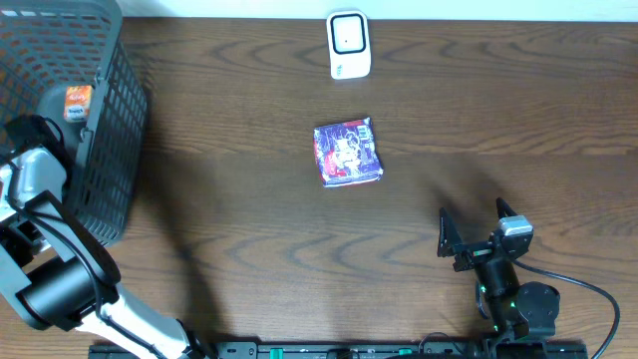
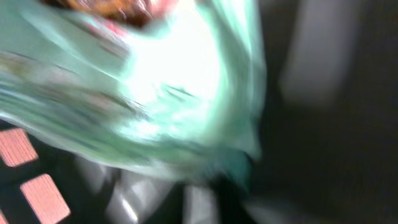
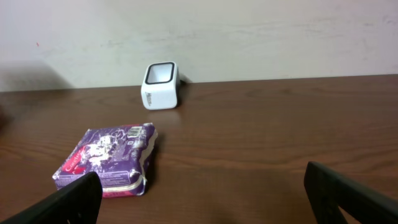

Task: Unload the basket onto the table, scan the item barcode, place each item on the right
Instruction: 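Adjust grip on the green wipes pack and lift it from the basket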

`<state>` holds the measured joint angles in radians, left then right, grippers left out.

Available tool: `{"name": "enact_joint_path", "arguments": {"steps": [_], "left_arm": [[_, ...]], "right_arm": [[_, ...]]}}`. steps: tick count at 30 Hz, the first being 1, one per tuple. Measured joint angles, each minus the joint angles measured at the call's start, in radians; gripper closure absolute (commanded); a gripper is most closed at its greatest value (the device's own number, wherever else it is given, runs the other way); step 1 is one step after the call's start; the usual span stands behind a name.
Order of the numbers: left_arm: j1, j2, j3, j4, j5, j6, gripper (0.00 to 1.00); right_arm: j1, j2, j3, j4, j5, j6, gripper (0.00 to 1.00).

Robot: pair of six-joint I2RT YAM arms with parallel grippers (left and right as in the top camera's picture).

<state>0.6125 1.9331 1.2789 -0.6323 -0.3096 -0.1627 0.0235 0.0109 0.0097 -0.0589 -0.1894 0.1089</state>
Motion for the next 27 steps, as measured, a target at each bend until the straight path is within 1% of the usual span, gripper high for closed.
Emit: {"name": "enact_joint_path", "arguments": {"steps": [8,12,13,14,15,16,17,18,21,25,27], "left_arm": [[0.001,-0.009,-0.010,-0.007,0.002,0.004,0.93],[0.000,-0.085,-0.022,-0.003,0.014,0.004,0.93],[-0.001,-0.127,-0.023,0.008,0.016,0.003,0.89],[-0.001,-0.158,-0.023,0.022,0.017,0.003,0.73],[-0.001,-0.200,-0.023,0.043,0.016,0.002,0.49],[-0.001,-0.237,-0.023,0.062,0.016,0.004,0.31],[-0.001,-0.274,-0.023,0.077,0.016,0.006,0.22],[-0.002,-0.316,-0.022,0.098,0.016,0.006,0.15],[-0.001,-0.373,-0.021,0.124,0.016,0.002,0.01],[-0.001,-0.371,-0.021,0.123,0.016,0.002,0.02],[-0.001,-0.356,-0.021,0.118,0.016,-0.023,0.02]], "right_arm": [[0.000,0.000,0.000,0.000,0.000,0.000,0.01],[0.000,0.000,0.000,0.000,0.000,0.000,0.01],[0.000,0.000,0.000,0.000,0.000,0.000,0.01],[0.000,0.000,0.000,0.000,0.000,0.000,0.01],[0.000,0.000,0.000,0.000,0.000,0.000,0.01],[0.000,0.000,0.000,0.000,0.000,0.000,0.01],[0.000,0.000,0.000,0.000,0.000,0.000,0.01],[0.000,0.000,0.000,0.000,0.000,0.000,0.01],[0.000,0.000,0.000,0.000,0.000,0.000,0.01],[0.000,0.000,0.000,0.000,0.000,0.000,0.01],[0.000,0.000,0.000,0.000,0.000,0.000,0.01]]}}
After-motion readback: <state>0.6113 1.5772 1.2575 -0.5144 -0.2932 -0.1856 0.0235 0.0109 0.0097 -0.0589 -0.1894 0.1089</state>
